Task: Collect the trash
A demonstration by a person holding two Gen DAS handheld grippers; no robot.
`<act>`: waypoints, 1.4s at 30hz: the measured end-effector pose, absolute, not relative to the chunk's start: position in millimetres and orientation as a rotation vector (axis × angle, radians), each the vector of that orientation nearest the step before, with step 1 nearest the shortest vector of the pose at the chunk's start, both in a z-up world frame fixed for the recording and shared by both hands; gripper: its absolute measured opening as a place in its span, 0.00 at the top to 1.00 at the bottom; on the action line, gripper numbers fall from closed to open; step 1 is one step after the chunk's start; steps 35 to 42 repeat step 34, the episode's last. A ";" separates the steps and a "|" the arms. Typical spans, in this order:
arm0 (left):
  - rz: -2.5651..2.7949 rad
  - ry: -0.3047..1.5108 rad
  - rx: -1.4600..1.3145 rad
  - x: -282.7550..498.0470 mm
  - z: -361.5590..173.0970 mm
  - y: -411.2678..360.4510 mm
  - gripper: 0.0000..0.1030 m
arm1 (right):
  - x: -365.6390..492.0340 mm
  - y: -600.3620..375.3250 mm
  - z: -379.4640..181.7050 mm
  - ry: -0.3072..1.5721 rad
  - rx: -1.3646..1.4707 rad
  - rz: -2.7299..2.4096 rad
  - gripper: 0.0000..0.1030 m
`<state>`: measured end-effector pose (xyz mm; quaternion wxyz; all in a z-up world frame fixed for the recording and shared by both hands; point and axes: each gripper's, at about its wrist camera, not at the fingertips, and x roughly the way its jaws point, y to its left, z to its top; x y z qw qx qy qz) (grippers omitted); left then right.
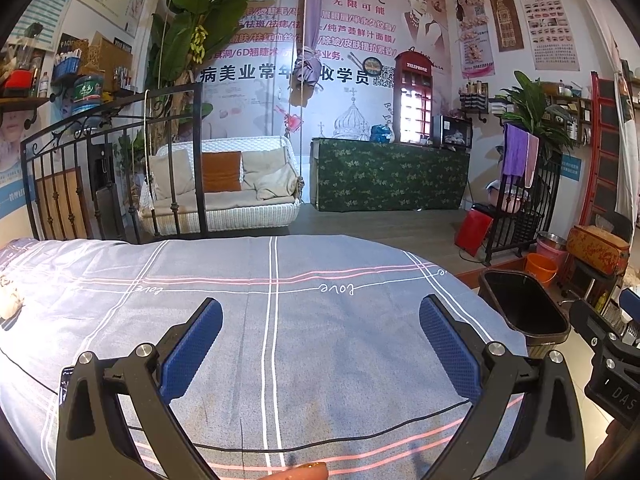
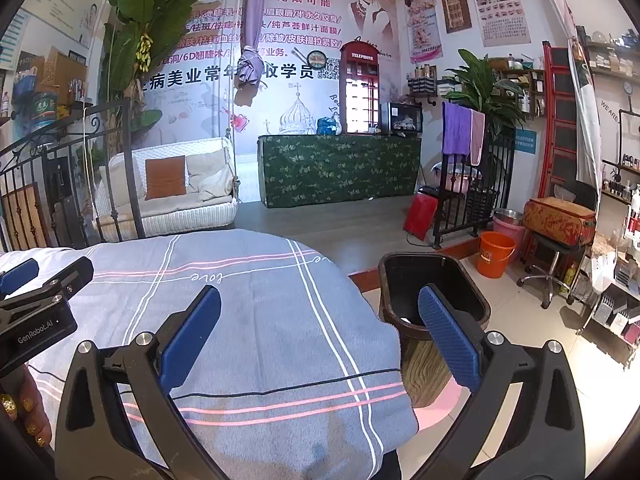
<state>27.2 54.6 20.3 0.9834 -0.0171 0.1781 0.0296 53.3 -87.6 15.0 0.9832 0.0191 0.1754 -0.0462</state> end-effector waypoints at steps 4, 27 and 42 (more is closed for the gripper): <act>0.059 0.363 -0.036 27.7 18.9 57.4 0.05 | 53.3 -88.8 13.1 0.355 0.039 -0.095 0.05; 0.048 0.377 -0.041 27.5 12.3 49.6 0.05 | 53.8 -86.7 10.7 0.363 0.039 -0.089 0.05; 0.055 0.388 -0.050 26.0 11.1 48.8 0.05 | 54.4 -86.7 9.9 0.373 0.042 -0.084 0.05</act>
